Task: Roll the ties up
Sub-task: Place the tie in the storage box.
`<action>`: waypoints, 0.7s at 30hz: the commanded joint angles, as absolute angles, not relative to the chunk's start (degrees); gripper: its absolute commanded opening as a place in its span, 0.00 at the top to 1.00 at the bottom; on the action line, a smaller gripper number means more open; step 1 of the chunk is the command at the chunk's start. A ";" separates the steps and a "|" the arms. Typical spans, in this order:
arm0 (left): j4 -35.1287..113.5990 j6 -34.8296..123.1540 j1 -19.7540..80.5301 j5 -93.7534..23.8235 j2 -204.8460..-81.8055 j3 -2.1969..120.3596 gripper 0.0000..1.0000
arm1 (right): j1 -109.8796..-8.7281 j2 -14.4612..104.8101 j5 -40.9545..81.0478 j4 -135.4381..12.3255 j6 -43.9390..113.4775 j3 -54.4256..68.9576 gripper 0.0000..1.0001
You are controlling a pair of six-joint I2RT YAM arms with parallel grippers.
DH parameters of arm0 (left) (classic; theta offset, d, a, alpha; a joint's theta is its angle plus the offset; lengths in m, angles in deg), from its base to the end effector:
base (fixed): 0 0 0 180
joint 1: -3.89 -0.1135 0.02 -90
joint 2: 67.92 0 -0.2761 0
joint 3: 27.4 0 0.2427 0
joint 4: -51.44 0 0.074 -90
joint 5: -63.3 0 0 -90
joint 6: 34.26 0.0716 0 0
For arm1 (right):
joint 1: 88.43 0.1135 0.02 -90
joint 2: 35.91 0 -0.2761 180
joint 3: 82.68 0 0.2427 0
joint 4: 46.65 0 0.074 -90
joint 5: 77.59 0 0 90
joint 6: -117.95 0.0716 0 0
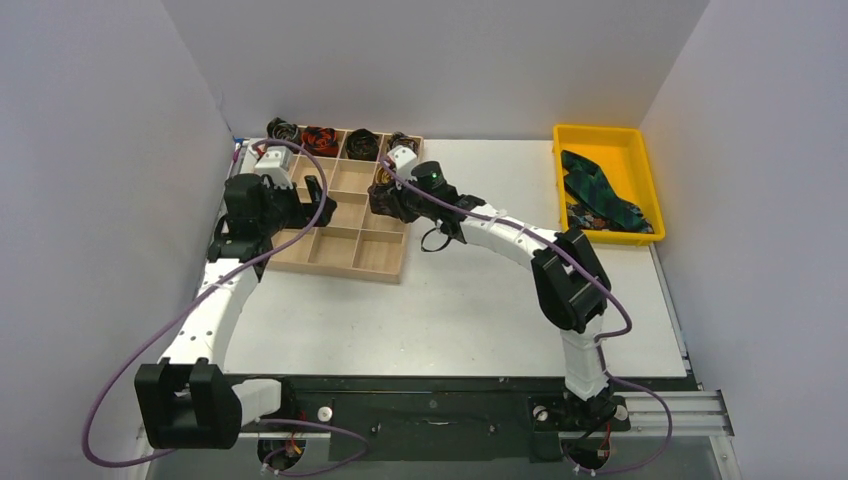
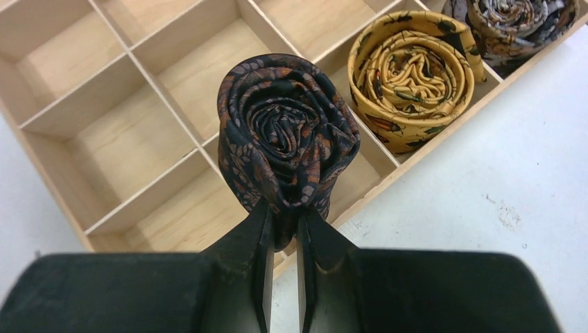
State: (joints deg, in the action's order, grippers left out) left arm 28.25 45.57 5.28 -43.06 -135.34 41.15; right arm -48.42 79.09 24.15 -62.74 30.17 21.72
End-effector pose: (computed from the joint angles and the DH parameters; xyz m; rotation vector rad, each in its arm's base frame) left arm 0.2883 -0.0272 0.3196 0.0391 1.9614 -0.4118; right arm 0.3767 0.3352 0.2544 -0.8015 1.9330 0.6641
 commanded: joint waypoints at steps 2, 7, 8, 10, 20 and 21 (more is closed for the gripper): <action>31.67 39.82 4.95 -49.64 -140.84 45.99 0.03 | -47.91 79.22 17.84 -52.66 32.50 20.39 1.00; 31.84 37.44 5.56 -53.31 -148.31 50.72 0.03 | -47.48 81.89 17.55 -52.32 34.62 20.52 1.00; 31.94 36.86 6.06 -53.42 -150.13 51.75 0.03 | -47.48 82.47 17.39 -52.01 35.53 20.56 1.00; 32.49 36.55 7.09 -53.33 -152.21 52.72 0.04 | -47.32 83.30 16.85 -51.36 36.53 20.76 1.00; 35.58 34.55 11.21 -53.11 -159.91 55.97 0.03 | -46.99 87.78 15.90 -52.78 41.01 23.68 1.00; 35.73 34.19 11.43 -53.04 -161.10 56.45 0.03 | -47.06 88.51 16.01 -53.40 41.65 24.14 1.00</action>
State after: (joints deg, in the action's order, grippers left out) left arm 31.42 36.28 11.02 -52.18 -158.70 52.89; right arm -47.66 87.79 17.23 -55.62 38.65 20.43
